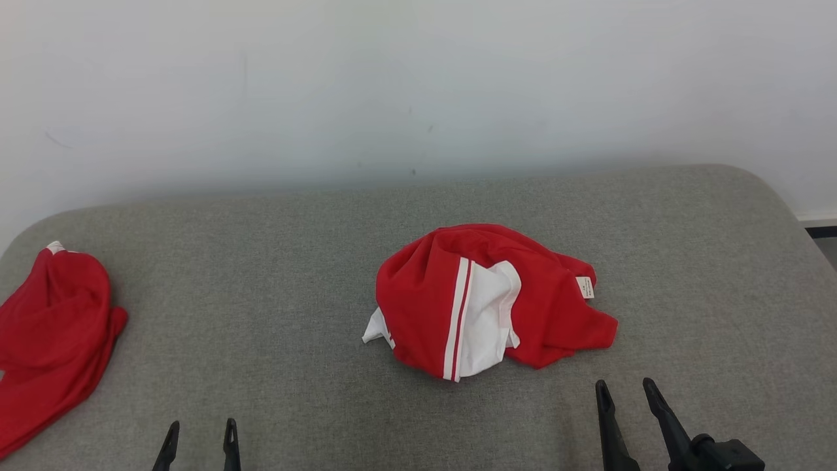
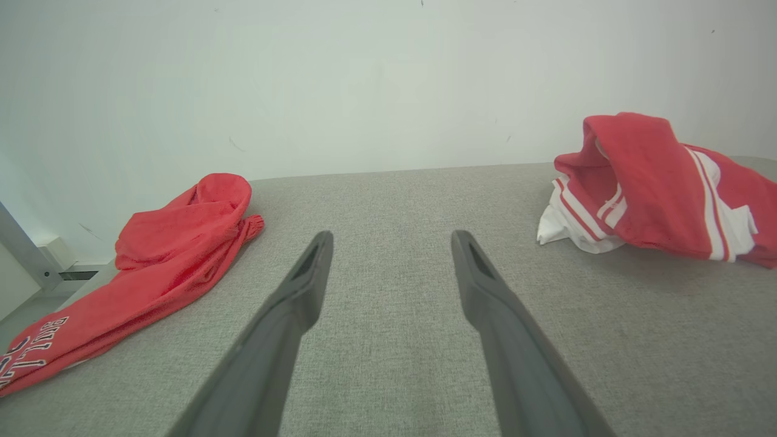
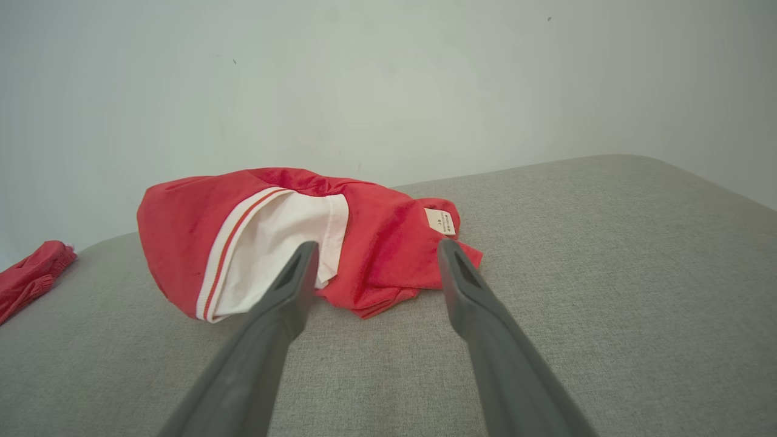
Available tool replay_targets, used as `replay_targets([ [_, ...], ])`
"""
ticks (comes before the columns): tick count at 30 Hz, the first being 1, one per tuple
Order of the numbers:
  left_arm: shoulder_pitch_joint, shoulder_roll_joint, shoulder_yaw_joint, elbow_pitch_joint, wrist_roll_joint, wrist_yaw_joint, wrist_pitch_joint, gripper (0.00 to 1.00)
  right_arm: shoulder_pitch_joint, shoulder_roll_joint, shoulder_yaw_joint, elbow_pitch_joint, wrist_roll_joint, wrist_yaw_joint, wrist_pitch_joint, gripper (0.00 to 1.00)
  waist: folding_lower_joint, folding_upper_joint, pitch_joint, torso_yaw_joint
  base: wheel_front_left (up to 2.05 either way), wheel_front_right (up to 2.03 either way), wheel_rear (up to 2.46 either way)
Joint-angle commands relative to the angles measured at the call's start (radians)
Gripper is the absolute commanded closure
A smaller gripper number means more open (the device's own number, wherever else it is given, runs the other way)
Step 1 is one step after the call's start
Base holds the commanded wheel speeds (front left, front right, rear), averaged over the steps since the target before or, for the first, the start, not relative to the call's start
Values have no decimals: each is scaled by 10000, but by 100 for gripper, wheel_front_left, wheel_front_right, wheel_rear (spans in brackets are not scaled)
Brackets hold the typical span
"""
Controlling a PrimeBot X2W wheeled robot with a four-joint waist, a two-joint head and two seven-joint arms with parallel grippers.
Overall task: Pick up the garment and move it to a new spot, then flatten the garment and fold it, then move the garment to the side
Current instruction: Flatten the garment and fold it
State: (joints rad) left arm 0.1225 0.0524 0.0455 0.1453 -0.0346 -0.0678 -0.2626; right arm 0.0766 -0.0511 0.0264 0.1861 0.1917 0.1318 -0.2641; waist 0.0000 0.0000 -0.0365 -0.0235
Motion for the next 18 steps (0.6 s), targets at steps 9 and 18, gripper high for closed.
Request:
replay_targets([
  [9,-524,-20,-899,241,-86,-292,-32,0,-140,16,127,28,113,-22,-6,0,0,0,138,-378,0,0,0],
  [18,-1641,-21,-2715,1197,-543,-557,-33,0,-342,15,136,68,269,-22,-6,0,0,0,478,-1432,0,0,0],
])
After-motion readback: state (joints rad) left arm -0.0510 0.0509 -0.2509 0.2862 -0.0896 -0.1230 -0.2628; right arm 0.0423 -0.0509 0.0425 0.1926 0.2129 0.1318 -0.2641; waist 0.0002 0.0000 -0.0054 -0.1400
